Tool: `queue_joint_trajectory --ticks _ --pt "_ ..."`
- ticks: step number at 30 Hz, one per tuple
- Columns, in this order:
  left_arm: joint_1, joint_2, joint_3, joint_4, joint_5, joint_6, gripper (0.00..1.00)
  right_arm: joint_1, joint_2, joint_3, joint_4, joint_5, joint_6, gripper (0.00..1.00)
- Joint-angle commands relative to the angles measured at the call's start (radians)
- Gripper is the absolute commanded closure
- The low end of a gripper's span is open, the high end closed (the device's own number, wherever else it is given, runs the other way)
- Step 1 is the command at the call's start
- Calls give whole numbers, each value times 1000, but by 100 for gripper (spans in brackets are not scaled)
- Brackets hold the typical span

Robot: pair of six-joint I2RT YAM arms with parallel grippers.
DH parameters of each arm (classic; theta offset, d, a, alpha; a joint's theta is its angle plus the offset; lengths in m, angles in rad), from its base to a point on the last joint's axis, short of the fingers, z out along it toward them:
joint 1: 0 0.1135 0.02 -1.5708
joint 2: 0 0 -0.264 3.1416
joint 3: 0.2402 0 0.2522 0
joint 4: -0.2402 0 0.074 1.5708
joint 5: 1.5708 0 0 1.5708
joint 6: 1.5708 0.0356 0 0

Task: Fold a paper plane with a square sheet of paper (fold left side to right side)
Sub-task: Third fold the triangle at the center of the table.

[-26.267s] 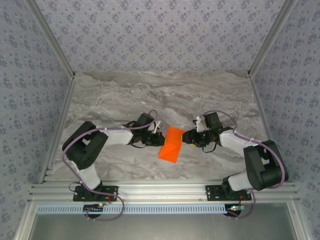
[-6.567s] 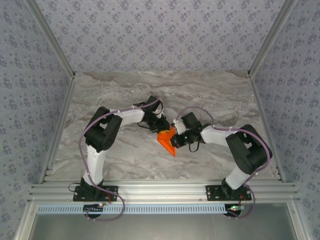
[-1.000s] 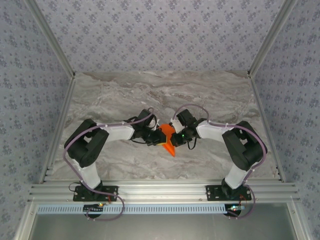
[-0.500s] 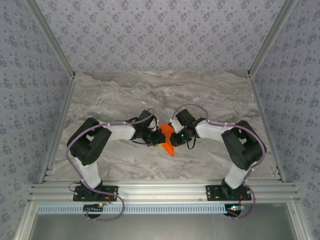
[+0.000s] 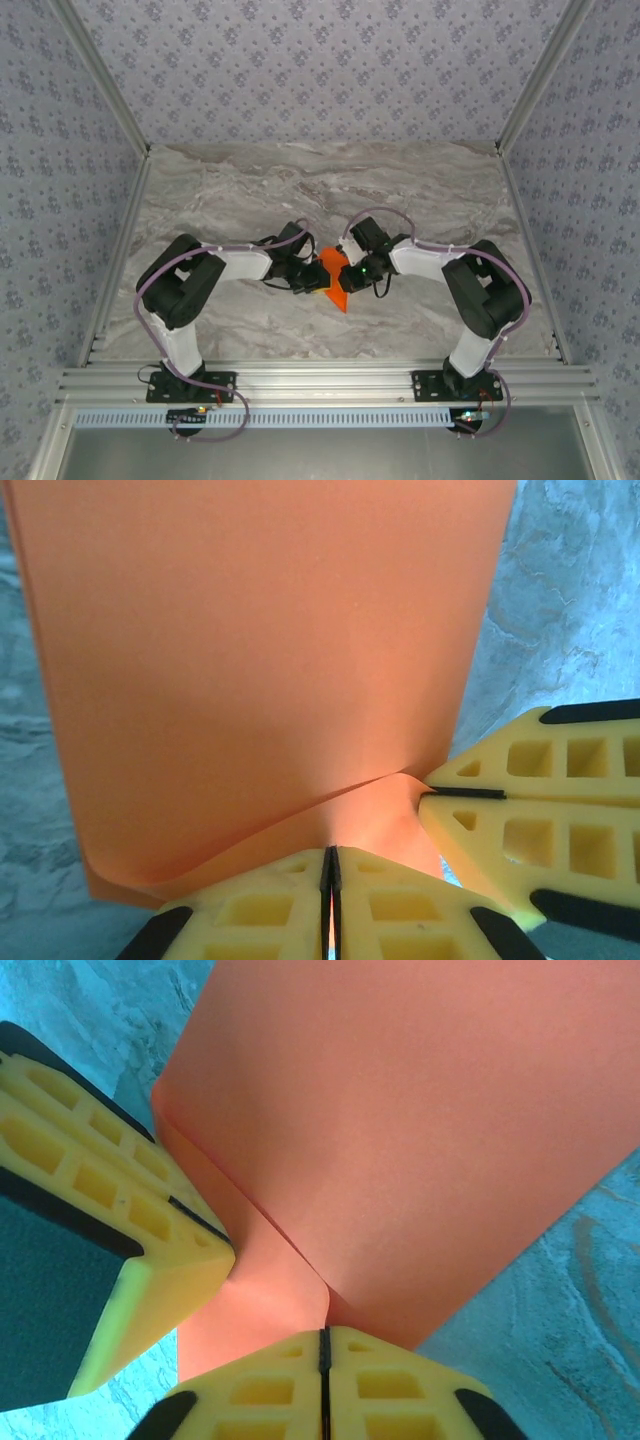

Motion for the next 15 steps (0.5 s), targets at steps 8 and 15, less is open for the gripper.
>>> queue_joint_trajectory --ticks 8,15 --pt "-4 37 -47 -15 -63 -14 90 -40 -103 41 -94 32 19 71" --pt "-3 32 -42 -15 -61 -13 90 -29 -208 -47 -79 -143 64 68"
